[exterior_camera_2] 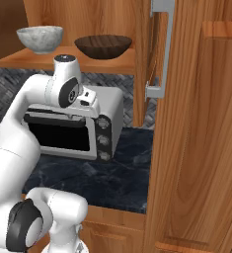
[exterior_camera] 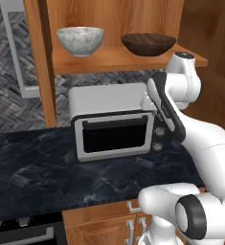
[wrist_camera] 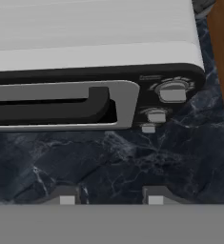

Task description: Pick up the bowls from the cabinet and place each bowl in front of a stool on the dining counter.

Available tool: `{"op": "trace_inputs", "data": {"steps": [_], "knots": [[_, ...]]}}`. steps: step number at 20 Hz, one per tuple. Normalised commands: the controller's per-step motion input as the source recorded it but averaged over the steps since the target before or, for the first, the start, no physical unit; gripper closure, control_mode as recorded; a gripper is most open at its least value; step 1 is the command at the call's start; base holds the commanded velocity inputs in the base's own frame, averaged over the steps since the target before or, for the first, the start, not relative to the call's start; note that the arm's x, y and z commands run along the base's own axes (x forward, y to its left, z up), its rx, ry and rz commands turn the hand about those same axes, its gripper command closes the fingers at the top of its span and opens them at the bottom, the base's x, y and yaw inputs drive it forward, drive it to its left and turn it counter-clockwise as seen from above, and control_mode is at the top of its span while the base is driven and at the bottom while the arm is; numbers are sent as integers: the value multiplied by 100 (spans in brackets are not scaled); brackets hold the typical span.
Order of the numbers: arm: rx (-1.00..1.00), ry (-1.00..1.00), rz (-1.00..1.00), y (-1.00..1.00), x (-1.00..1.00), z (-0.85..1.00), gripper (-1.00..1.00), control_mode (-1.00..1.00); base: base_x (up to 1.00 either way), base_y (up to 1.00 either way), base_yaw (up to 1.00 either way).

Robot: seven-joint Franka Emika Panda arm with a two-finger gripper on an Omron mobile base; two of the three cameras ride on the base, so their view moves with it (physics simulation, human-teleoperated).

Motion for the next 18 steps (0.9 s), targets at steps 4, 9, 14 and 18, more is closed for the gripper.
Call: {"op": "trace_inputs", "data": {"steps": [4, 9, 14, 18], "knots": [[0, -7, 0, 0, -24, 0, -100, -100, 0, 0, 0], [0, -16, -2, 0, -34, 6, -100, -100, 0, 0, 0], [0, -19, 0, 0, -25, 34, -100, -100, 0, 0, 0], [0, -12, -4, 0, -5, 54, -100, -100, 0, 0, 0]]}}
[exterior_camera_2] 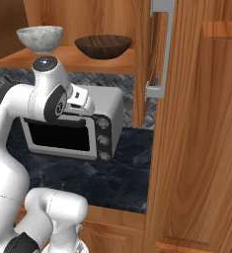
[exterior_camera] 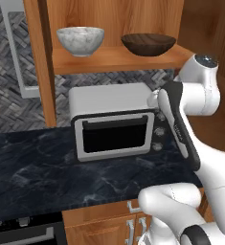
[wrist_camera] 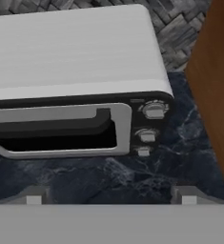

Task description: Pick up the bowls from the cabinet and place each bowl in front of a stool on the dining counter.

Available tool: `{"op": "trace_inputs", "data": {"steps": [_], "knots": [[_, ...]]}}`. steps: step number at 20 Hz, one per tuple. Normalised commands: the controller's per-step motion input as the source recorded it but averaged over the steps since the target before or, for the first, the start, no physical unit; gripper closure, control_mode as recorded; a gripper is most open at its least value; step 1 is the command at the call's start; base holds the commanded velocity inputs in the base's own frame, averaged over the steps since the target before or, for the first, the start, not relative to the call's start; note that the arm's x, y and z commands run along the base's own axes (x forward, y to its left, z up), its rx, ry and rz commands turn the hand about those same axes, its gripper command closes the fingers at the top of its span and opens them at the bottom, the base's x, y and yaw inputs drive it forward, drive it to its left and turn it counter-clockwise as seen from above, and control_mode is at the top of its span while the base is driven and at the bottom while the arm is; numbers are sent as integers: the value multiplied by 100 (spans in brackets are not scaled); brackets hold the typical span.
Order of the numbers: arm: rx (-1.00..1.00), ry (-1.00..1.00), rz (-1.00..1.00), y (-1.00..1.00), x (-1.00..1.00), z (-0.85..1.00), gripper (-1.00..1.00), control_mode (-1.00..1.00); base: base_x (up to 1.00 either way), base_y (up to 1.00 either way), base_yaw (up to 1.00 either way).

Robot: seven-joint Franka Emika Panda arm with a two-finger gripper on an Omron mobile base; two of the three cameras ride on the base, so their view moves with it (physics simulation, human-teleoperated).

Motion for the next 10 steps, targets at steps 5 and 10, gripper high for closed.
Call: {"op": "trace_inputs", "data": {"steps": [5, 10], "knots": [[0, -3, -16, 2, 0, 67, -100, -100, 0, 0, 0], [0, 0, -21, 13, 0, 66, -100, -100, 0, 0, 0]]}}
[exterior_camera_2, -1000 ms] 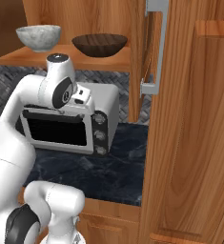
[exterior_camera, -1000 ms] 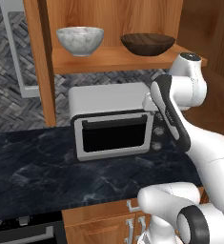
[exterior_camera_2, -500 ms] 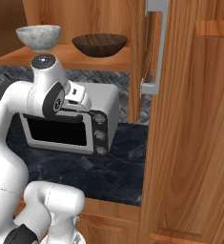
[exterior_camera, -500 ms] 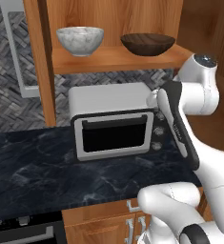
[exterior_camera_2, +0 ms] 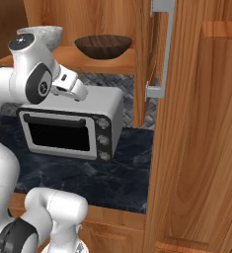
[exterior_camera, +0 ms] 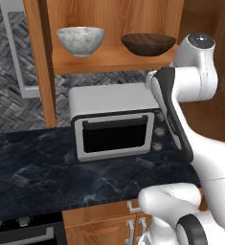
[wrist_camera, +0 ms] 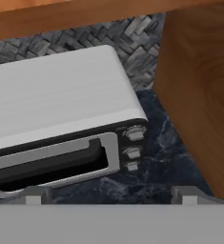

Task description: Pick up the bowls from the cabinet and place each bowl in front of a stool on the dining counter.

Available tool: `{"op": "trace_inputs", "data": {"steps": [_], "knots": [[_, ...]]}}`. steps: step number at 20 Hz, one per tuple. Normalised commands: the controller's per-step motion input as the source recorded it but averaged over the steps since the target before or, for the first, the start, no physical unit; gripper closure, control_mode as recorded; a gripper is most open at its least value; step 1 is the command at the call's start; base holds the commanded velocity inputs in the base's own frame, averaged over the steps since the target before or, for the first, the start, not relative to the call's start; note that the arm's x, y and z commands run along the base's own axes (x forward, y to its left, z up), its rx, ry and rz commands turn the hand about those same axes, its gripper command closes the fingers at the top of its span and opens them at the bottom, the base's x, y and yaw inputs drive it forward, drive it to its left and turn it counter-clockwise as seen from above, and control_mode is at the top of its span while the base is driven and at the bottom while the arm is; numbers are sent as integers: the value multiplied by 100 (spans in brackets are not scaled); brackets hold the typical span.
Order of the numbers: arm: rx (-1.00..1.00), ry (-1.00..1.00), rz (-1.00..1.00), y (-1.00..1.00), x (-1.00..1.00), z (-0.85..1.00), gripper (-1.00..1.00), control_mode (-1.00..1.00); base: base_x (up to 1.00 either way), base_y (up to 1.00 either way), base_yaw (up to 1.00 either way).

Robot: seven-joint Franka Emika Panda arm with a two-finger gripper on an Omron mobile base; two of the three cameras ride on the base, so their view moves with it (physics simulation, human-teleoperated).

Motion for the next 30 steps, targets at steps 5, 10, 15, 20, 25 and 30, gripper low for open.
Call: {"op": "trace_inputs", "data": {"steps": [5, 10, 15, 20, 25, 30], "knots": [[0, -2, -19, 12, 0, 43, -100, -100, 0, 0, 0], [0, -15, -14, 2, 0, 19, -100, -100, 0, 0, 0], [2, -14, -9, 0, 0, 25, -100, -100, 0, 0, 0], [2, -7, 0, 0, 3, 46, -100, -100, 0, 0, 0], [1, 0, 0, 0, 10, 38, -100, -100, 0, 0, 0], [8, 0, 0, 0, 26, 5, -100, -100, 0, 0, 0]]}}
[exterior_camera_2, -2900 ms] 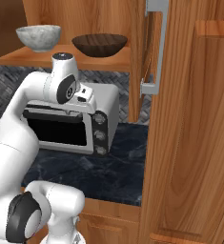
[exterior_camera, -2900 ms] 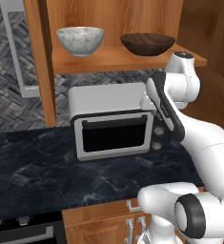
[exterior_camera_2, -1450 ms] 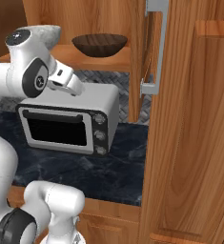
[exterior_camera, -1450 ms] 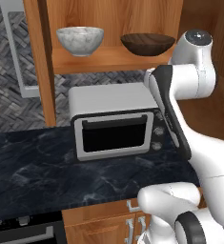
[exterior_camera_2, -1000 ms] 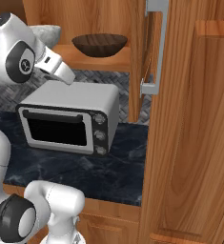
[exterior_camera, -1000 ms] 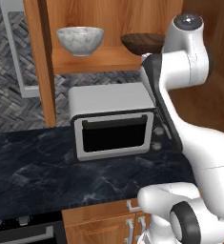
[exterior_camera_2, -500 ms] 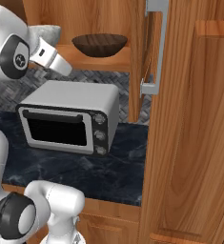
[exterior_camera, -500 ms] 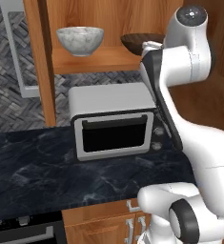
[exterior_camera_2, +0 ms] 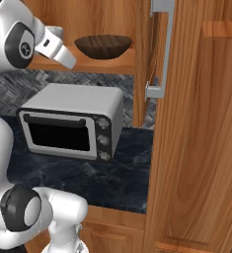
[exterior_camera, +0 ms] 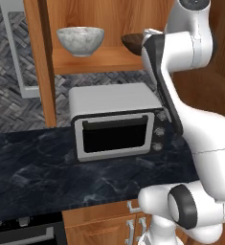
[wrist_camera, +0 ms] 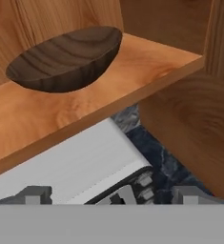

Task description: Pick up the bowls from the cabinet and place each bowl in front of a stool on the dining counter.

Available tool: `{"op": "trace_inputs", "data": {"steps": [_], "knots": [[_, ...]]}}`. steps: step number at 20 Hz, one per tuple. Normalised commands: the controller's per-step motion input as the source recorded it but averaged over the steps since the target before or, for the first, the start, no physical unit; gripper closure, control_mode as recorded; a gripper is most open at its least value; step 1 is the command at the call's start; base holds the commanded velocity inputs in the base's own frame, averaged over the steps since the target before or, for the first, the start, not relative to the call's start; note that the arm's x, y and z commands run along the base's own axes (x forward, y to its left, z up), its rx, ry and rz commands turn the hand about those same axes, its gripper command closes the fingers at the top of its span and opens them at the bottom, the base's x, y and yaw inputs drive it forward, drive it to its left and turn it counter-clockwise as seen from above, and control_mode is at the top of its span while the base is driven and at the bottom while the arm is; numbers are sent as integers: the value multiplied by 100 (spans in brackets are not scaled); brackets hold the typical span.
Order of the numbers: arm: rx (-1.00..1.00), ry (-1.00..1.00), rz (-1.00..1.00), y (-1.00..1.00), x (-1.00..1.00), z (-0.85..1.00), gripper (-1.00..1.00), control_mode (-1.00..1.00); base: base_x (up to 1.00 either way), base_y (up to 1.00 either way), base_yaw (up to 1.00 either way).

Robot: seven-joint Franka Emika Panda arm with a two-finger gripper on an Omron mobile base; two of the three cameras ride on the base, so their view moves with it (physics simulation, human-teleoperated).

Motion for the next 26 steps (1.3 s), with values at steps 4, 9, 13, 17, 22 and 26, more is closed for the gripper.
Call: {"op": "trace_inputs", "data": {"steps": [4, 9, 13, 17, 22, 26], "knots": [[12, -2, 0, -1, 33, 0, -100, -100, 0, 0, 0], [12, -2, 0, -7, 36, 1, -100, -100, 0, 0, 0], [4, -12, 0, -3, 30, 2, -100, -100, 0, 0, 0], [0, -12, 0, 0, 31, 8, -100, -100, 0, 0, 0], [0, -2, 0, -1, 20, 0, -100, -100, 0, 0, 0], [0, 1, 0, -15, 20, 0, -100, -100, 0, 0, 0]]}}
